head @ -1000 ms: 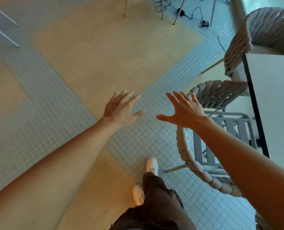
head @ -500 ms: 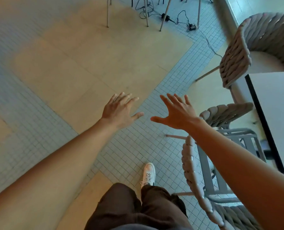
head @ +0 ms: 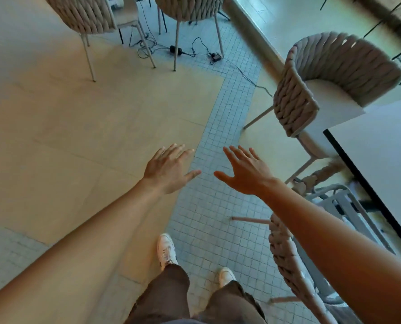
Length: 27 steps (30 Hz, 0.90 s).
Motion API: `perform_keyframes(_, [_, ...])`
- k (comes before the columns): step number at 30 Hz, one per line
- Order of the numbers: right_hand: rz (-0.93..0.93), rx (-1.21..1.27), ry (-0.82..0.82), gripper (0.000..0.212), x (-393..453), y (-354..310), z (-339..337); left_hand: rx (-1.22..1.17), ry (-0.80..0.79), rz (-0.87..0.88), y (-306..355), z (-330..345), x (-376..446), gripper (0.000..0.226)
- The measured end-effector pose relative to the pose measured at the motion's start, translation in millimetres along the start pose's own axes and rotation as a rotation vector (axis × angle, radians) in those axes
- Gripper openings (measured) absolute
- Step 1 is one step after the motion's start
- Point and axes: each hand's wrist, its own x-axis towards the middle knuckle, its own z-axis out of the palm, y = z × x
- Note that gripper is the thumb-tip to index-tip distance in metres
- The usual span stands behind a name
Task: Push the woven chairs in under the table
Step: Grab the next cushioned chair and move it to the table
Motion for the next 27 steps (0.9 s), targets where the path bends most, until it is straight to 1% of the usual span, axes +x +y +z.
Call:
perform_keyframes(4, [0.110, 0.030, 0.006, 0.095, 30.4, -8.0, -10.5, 0.054, -0.025, 0.155, -31.7, -21.2, 47.4, 0.080])
perform_keyframes(7, [0.190, 0.061, 0.028, 0.096, 50.5, -8.7, -16.4, 0.084, -0.035, 0.234, -48.3, -35.5, 84.4, 0.079])
perform_keyframes(13, [0.319, 0.119, 0.090, 0.095, 85.7, 13.0, -23.7, 0.131, -0.045, 0.377, -54.5, -54.6, 158.2, 0.078])
perform_keyframes(18, [0.407, 0.140, 0.093, 0.095, 110.5, 50.0, -27.0, 0.175, -0.051, 0.455, -41.1, -60.1, 223.6, 0.078])
perform_keyframes(23, [0.499, 0.167, 0.074, 0.094, 145.4, 105.6, -41.5, 0.194, -0.084, 0.519, -18.9, -68.2, 300.2, 0.079])
perform_keyframes(27, [0.507, 0.138, 0.054, 0.093, 172.1, 148.1, -60.3, 0.176, -0.066, 0.538, -5.6, -84.5, 356.6, 0.078])
